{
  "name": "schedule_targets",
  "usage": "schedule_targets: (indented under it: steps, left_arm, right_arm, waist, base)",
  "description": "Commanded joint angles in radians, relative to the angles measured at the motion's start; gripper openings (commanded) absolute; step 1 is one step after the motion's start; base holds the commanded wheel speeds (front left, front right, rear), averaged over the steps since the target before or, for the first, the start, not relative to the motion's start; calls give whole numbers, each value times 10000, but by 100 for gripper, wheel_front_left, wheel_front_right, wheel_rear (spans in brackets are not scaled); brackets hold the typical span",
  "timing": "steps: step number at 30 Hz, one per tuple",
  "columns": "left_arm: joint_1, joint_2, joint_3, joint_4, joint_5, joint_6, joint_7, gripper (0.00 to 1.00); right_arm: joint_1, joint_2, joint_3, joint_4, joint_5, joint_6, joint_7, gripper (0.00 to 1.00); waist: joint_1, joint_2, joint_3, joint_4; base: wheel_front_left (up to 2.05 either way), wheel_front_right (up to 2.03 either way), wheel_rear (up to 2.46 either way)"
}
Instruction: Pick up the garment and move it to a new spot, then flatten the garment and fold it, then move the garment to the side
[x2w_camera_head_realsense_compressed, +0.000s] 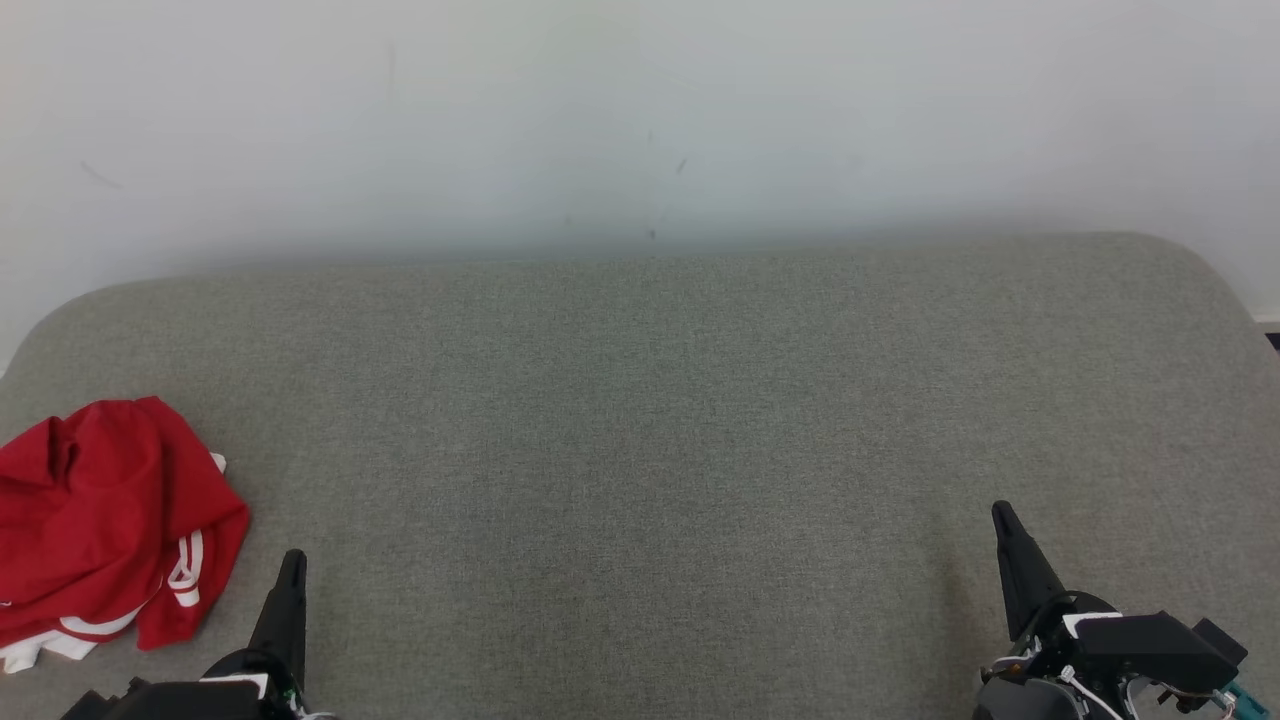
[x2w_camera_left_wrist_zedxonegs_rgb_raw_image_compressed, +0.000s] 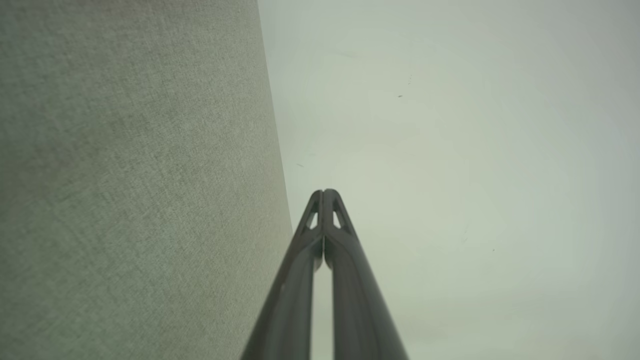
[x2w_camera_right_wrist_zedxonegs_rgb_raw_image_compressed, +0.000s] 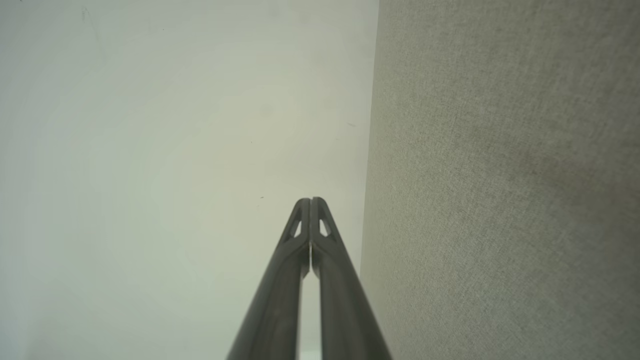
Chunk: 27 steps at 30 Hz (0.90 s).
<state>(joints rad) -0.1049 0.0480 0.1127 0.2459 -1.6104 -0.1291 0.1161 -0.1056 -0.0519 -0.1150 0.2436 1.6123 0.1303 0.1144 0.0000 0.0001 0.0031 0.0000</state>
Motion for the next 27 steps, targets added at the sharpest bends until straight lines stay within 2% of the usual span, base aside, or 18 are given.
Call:
schedule_targets:
  steps: [1, 16, 17, 22, 27]
  left_arm:
    - [-87, 42, 23, -29, -51, -33, -5, 0]
    - [-87, 42, 23, -29, -51, -33, -6, 0]
    - [18, -10, -9, 36, 2, 0, -1, 100]
    - [128, -27, -72, 137, 137, 10, -180, 100]
    - [138, 2, -92, 118, 884, 7, -438, 100]
  right_arm:
    - [-55, 32, 7, -3, 15, 8, 26, 0]
    - [-55, 32, 5, -6, 15, 8, 26, 0]
    - [37, 0, 2, 43, 0, 0, -2, 100]
    - [125, -26, 39, 86, -104, -1, -91, 100]
    - [147, -234, 307, 53, -595, 0, -426, 100]
  waist:
    - [0, -1, 0, 0]
    - [0, -1, 0, 0]
    - [0, -1, 0, 0]
    - [0, -1, 10, 0]
    - [0, -1, 27, 3]
  base:
    - [0, 0, 0]
    - [0, 0, 0]
    - [0, 0, 0]
    - [0, 0, 0]
    - [0, 0, 0]
